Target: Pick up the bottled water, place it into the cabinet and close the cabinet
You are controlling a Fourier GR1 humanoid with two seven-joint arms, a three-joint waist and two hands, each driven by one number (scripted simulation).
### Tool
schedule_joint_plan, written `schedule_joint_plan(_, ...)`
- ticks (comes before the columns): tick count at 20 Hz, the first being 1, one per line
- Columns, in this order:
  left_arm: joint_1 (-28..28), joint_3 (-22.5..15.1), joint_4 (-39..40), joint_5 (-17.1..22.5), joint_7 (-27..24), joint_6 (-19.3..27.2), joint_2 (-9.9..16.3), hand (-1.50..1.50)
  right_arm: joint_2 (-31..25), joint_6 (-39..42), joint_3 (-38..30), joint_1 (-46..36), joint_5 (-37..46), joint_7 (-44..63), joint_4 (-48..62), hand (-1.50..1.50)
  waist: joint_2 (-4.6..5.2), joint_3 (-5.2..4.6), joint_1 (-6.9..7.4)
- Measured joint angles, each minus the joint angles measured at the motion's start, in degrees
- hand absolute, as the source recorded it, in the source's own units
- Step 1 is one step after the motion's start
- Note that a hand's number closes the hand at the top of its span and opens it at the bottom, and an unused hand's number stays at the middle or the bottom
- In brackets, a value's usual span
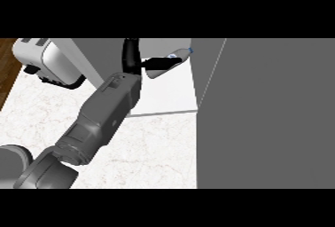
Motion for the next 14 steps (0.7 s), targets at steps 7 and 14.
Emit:
schedule_joint_plan(7, 1.21, 1.30, -2.47, 0.80, -2.72, -4.90, -1.66, -1.50, 0.89, -0.83, 1.52, 1.41, -0.43, 1.53, -0.60, -1.50, -0.96, 0.05, 1.96)
schedule_joint_plan(14, 5.91, -1.74, -9.25, 2.73, -1.78, -5.05, -2.48, -1.50, 1.16, -1.98, 2.73, 1.15, -0.71, 3.44, -1.03, -1.50, -1.60, 0.08, 2.92)
